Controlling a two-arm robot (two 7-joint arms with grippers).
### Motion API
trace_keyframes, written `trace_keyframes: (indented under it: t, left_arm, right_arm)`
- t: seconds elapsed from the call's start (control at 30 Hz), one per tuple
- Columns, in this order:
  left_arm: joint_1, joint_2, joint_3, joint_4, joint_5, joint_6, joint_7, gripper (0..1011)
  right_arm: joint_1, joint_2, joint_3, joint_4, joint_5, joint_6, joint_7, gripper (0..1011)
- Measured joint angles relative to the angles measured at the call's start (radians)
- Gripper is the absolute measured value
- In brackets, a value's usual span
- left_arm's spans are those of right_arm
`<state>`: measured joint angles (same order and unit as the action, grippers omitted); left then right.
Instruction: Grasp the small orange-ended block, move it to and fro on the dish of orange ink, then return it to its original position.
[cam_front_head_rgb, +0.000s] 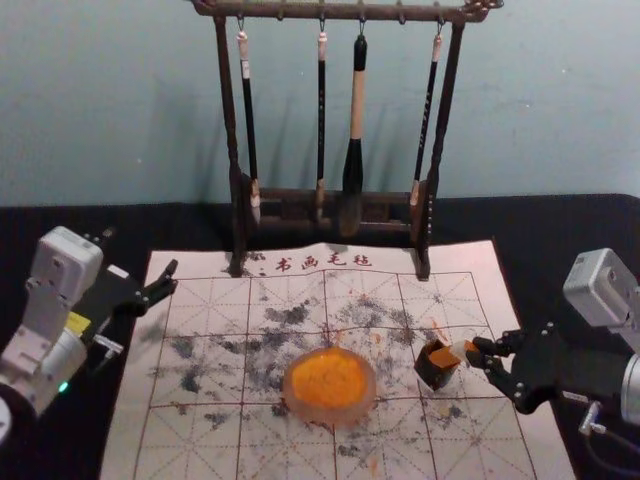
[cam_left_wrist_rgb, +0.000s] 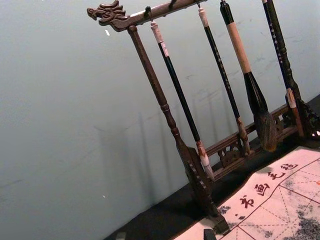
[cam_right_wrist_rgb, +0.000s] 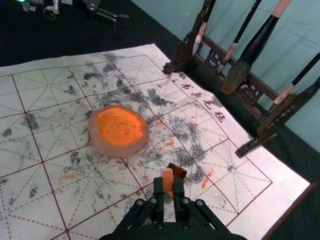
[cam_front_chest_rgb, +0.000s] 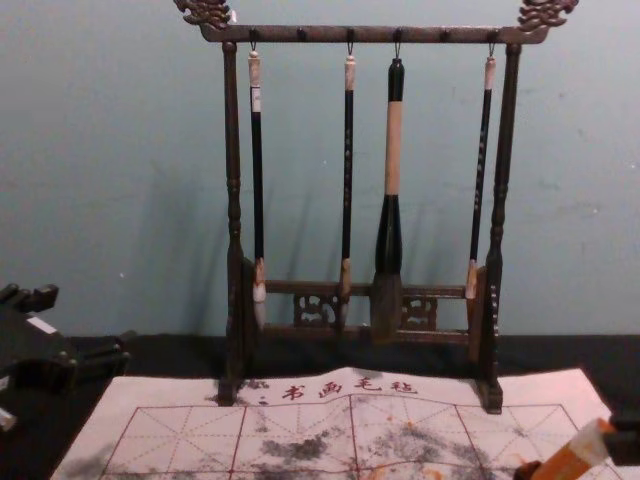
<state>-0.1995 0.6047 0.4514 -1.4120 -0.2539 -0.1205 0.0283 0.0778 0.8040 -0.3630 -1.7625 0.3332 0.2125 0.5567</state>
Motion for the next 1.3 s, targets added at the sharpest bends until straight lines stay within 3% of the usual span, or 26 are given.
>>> trace_keyframes:
  t: [0.77,1.3]
  left_arm:
    - [0.0,0.0,0.0,0.0,0.0,0.0,0.0,1001]
    - [0.0,0.0,0.0,0.0,0.0,0.0,0.0,1001]
  right_arm:
    - [0.016,-0.021,-0.006,0.038,-0.009,0.013,-0.001,90]
    - [0.104,-0.043,-0.069,0.109,-0.054,0.027,0.046,90]
